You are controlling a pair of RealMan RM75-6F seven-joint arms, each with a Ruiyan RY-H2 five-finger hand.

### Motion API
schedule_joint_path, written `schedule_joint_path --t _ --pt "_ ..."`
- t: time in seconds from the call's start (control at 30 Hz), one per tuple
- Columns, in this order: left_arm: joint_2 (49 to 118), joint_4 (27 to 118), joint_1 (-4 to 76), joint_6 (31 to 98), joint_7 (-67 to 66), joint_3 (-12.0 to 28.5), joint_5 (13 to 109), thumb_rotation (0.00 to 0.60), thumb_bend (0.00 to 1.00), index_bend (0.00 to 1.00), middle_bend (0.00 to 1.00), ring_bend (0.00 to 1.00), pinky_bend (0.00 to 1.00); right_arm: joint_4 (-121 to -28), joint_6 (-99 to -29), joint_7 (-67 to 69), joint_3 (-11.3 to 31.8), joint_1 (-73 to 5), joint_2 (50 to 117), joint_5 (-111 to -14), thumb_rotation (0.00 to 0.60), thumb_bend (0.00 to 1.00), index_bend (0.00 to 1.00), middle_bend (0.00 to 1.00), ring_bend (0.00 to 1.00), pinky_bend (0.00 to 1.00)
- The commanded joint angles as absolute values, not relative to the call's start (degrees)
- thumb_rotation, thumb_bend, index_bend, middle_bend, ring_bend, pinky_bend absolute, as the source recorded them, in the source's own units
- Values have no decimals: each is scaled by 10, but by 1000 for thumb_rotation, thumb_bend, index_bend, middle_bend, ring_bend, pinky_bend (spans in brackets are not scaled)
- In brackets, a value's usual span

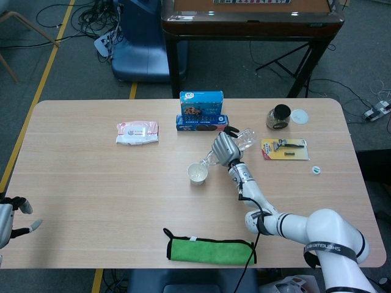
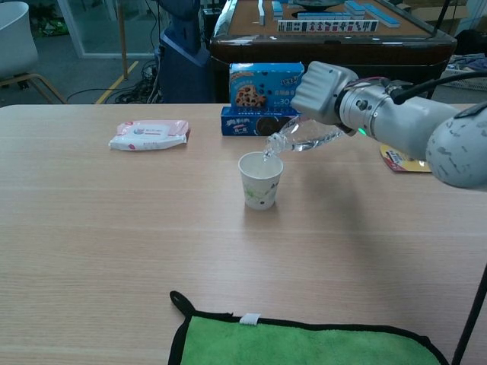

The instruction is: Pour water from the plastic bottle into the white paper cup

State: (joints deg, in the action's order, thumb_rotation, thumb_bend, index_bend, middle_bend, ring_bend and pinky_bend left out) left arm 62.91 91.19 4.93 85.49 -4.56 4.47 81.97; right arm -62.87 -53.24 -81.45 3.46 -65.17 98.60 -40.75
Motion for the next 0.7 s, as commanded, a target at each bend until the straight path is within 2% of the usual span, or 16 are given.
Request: schedule_joint_path --t 0.03,0.23,0.7 --pt "629 912 49 854 -46 44 819 600 35 624 591 497 664 -630 -533 -812 34 -651 986 -407 600 182 604 586 518 481" --pt "628 915 50 851 -50 45 815 600 36 622 591 496 664 -633 -523 -778 41 -644 981 -407 600 182 604 584 519 481" --pt "628 914 51 848 -54 43 815 600 35 620 591 497 664 -666 -477 -553 84 -600 959 -434 600 181 604 584 518 482"
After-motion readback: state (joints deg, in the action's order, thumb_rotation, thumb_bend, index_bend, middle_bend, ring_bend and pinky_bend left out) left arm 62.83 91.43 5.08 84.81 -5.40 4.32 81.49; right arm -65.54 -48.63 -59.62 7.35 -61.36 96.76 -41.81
